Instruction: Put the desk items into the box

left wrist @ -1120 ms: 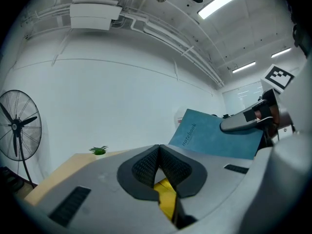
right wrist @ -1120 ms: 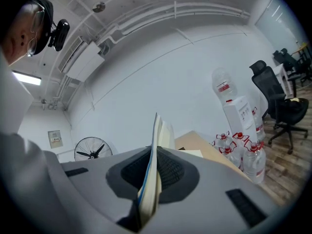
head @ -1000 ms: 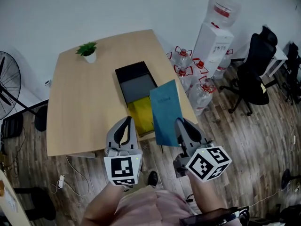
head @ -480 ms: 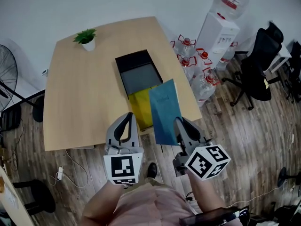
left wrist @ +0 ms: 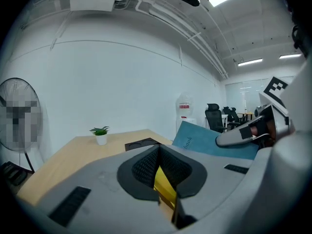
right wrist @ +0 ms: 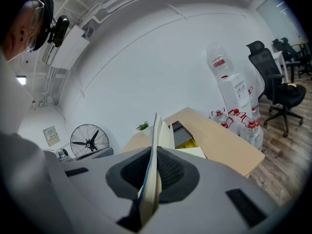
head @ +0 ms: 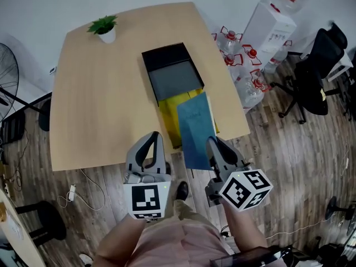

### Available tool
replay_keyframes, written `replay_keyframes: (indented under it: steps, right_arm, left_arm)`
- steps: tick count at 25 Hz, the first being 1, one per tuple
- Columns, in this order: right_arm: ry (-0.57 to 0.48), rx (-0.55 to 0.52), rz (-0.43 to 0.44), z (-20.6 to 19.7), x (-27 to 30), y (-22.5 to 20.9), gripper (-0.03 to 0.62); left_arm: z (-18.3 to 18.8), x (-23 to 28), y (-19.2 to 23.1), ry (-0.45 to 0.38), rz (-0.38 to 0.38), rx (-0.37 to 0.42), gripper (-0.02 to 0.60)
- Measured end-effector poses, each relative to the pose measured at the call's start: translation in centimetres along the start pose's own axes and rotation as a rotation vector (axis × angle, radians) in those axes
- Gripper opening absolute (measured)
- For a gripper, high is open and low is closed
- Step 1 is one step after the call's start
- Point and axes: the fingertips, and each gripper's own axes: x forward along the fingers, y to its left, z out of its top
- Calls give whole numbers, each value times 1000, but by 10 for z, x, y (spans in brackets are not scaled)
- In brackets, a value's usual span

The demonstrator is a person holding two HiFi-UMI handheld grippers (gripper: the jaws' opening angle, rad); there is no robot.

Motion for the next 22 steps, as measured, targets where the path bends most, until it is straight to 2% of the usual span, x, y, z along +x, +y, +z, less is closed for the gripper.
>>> replay_keyframes:
  steps: [14,18,22]
  right_arm:
    - [97,49,-33,-36,40,-16,29]
    - [103,58,-45,-36,46,-21,29]
    - [118,52,-59,-35,55,-28,29]
  left_arm:
    - [-35,21,20,79,-10,-61,12]
    - [-42,30,25,95,-35,-26,12]
    - [-45,41,26,104,-44,-58,12]
